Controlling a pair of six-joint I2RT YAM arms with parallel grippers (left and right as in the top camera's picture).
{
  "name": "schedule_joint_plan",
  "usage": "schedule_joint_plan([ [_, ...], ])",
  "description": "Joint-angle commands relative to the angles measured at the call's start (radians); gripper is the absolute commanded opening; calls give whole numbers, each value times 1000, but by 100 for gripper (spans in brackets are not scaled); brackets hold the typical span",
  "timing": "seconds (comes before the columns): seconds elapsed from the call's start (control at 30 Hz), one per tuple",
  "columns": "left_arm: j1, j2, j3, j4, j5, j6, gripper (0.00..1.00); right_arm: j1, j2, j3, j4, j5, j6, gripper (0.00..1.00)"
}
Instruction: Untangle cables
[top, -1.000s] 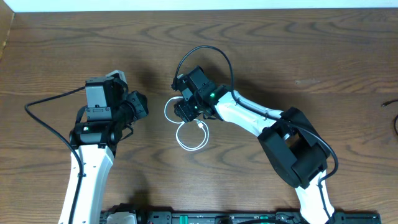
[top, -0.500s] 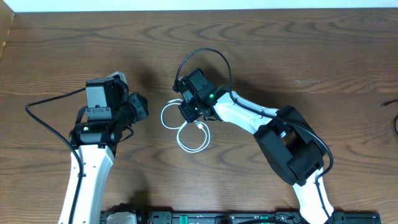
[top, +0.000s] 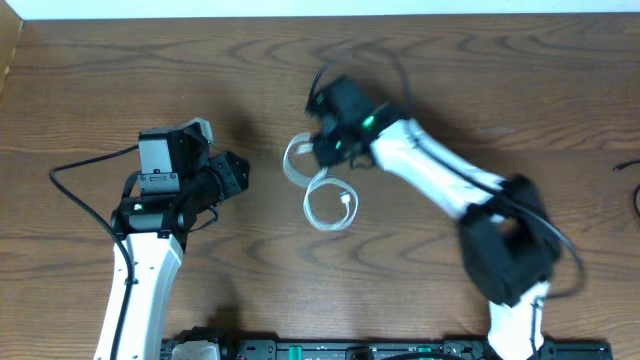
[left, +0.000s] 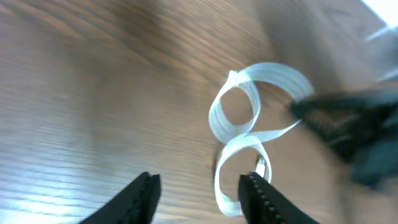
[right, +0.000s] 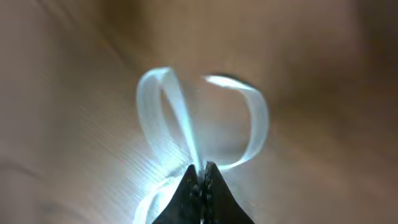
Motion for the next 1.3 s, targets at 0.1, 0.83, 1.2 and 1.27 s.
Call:
schedule_joint_plan([
  [0.1,2,-10,-2,-2,296,68,54,-77,-296,135,-55,16,40,1],
  [0.83,-110,191,-2,106,506,150,59,-137,-496,139,-92,16,69,1],
  [1.2,-243,195,-2,256,508,151,64,-206,-579,144,-212,16,43,1],
  [1.27,-276,195,-2,295,518,152,66,-206,-579,144,-220,16,43,1],
])
